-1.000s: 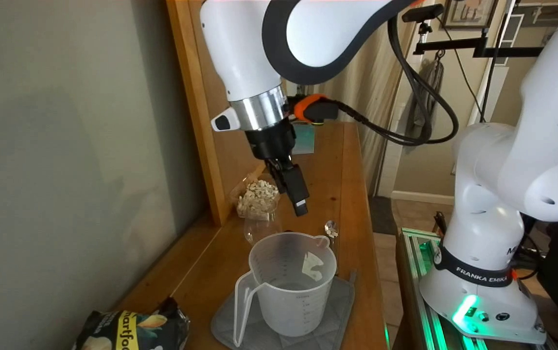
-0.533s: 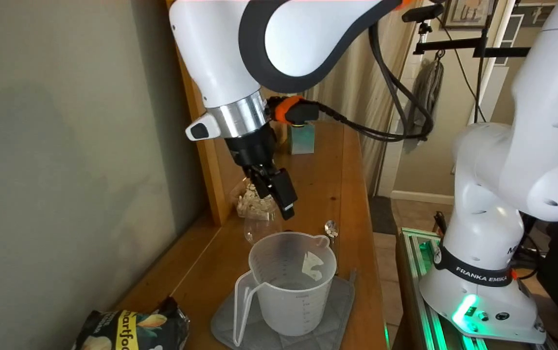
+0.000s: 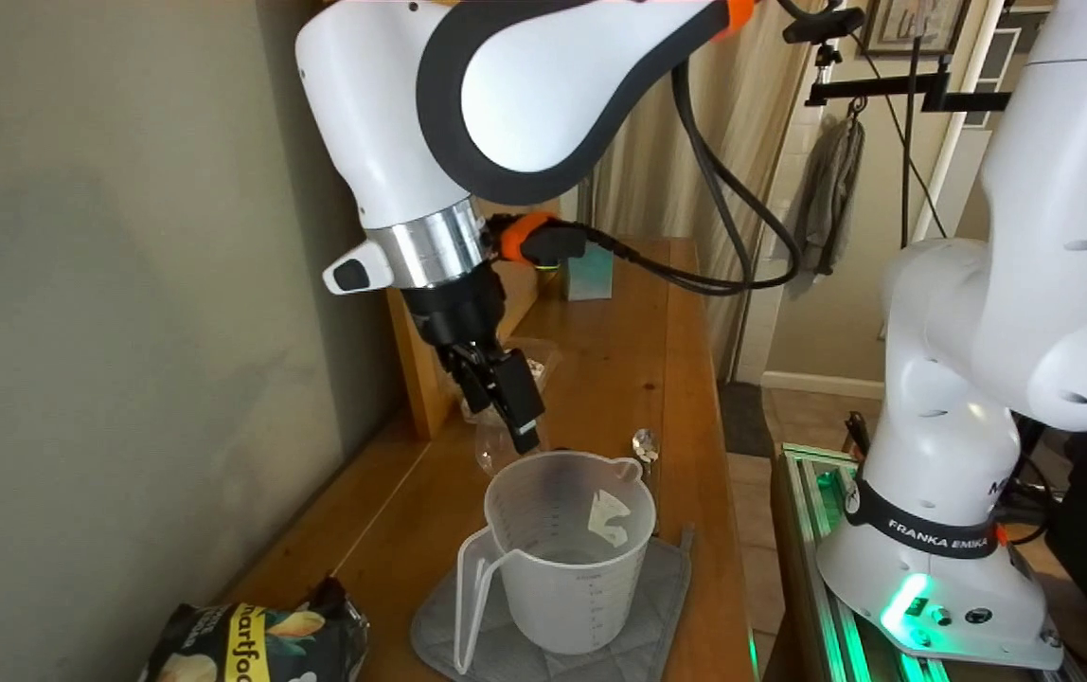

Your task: Pour the contents of the plastic jar into the glass cup

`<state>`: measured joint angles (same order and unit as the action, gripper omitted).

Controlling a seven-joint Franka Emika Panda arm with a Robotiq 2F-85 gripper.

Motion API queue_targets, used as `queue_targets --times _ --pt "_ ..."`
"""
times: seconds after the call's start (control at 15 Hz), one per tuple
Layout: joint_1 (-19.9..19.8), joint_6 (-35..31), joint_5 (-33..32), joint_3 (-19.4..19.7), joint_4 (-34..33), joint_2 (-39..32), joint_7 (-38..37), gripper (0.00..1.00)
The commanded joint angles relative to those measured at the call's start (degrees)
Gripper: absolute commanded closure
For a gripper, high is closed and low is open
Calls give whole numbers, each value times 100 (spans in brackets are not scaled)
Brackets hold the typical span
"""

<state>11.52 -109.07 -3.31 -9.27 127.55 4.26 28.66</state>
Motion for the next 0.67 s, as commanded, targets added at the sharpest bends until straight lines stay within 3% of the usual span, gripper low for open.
queue_targets --times 0.0,0.6 --pt "39 -406 244 -54 49 -71 172 0" --pt "64 -553 730 -117 479 3 523 0"
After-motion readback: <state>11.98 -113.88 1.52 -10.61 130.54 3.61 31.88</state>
